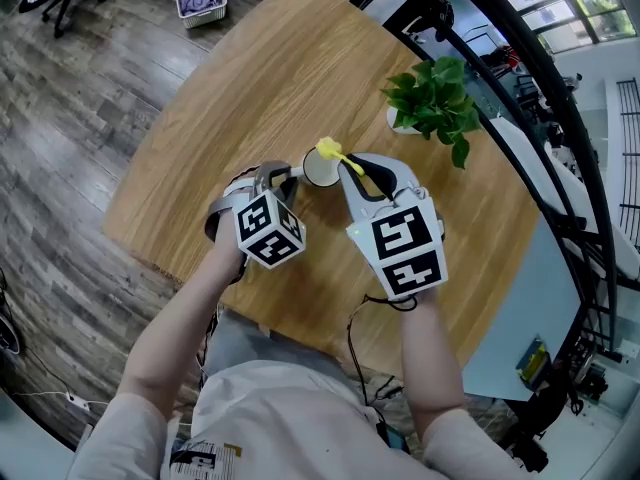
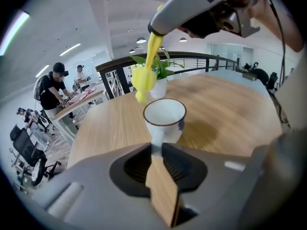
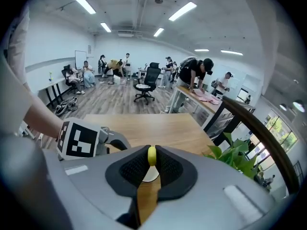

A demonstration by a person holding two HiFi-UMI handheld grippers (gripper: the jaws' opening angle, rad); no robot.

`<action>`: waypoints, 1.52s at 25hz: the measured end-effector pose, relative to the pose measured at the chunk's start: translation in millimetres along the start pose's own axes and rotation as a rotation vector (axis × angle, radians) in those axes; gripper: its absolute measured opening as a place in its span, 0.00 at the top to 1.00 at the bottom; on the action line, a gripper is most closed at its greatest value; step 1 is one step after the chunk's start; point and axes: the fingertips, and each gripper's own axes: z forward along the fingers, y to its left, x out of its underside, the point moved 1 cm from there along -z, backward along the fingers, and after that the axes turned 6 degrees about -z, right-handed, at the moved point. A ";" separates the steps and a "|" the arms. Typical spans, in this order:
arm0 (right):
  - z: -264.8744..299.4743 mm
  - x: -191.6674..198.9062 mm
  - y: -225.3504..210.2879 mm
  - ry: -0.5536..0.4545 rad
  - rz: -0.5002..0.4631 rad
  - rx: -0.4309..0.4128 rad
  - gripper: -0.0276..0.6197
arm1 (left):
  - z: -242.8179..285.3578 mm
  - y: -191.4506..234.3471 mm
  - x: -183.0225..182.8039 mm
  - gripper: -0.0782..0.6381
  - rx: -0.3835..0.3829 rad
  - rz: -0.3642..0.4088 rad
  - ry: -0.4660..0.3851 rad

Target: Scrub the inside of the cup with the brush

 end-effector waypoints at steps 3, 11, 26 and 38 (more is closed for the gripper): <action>-23.4 -11.0 -14.3 -0.091 0.052 0.072 0.91 | -16.3 2.9 0.0 0.78 0.008 -0.082 -0.019; -95.1 -38.9 -40.9 -0.306 0.136 0.242 0.91 | -91.3 27.8 -29.3 0.79 -0.031 -0.260 -0.170; -250.0 -81.0 -41.1 -0.562 0.134 0.436 0.91 | -248.9 43.4 -121.1 0.87 -0.134 -0.283 -0.485; -355.0 -99.1 -19.0 -0.753 0.106 0.550 0.91 | -377.5 22.1 -185.9 0.89 -0.252 -0.138 -0.732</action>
